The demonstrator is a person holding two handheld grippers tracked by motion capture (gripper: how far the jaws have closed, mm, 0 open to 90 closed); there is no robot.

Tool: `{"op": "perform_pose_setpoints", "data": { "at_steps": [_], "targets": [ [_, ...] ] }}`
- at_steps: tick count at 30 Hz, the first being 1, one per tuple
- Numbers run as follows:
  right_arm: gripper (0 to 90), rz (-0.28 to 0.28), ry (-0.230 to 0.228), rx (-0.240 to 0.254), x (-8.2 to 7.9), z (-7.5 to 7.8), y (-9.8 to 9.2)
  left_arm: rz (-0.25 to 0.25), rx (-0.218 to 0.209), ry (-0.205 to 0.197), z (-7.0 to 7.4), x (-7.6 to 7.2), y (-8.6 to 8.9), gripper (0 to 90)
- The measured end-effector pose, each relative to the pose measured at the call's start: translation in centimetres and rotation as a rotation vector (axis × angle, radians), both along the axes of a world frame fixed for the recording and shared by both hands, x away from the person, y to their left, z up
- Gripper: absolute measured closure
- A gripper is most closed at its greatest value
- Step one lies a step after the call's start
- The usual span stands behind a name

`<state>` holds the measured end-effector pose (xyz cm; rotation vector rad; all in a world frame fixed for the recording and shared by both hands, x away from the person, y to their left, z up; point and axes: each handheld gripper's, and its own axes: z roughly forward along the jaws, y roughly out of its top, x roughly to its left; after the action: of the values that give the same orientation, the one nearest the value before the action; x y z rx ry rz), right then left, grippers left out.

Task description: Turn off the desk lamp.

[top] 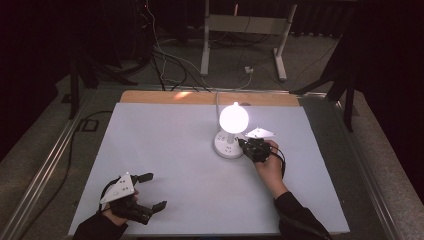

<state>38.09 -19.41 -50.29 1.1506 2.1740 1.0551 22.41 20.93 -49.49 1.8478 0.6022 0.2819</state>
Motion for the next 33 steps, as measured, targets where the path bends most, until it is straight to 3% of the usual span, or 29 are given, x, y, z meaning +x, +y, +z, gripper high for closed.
{"op": "perform_pose_setpoints", "data": {
  "at_steps": [8, 15, 18, 24, 29, 33],
  "targets": [
    [90.0, 0.0, 0.012, -0.002, 0.1, -0.2, 0.0, -0.001, 0.004, 0.0, 0.0, 0.0, 0.0, 0.5],
    [89.9, 0.034, 0.008, 0.0, 0.1, -0.5, 0.2, -0.002, 0.003, 0.001, 0.0, 0.0, -0.1, 0.5],
    [89.5, 0.042, -0.008, -0.041, -0.1, -0.3, 0.7, 0.0, 0.002, 0.0, 0.0, 0.0, 0.0, 0.5],
    [87.5, 0.022, -0.016, 0.005, -0.4, 0.7, -0.2, 0.002, 0.003, 0.003, 0.0, 0.0, 0.0, 0.5],
    [75.1, 0.034, -0.03, 0.021, -0.7, 1.4, -0.8, 0.003, 0.0, 0.001, 0.0, 0.0, 0.0, 0.4],
    [56.8, 0.063, -0.053, 0.022, -1.1, 1.4, -1.1, 0.002, 0.0, -0.001, 0.0, 0.0, 0.0, 0.5]
  ]
}}
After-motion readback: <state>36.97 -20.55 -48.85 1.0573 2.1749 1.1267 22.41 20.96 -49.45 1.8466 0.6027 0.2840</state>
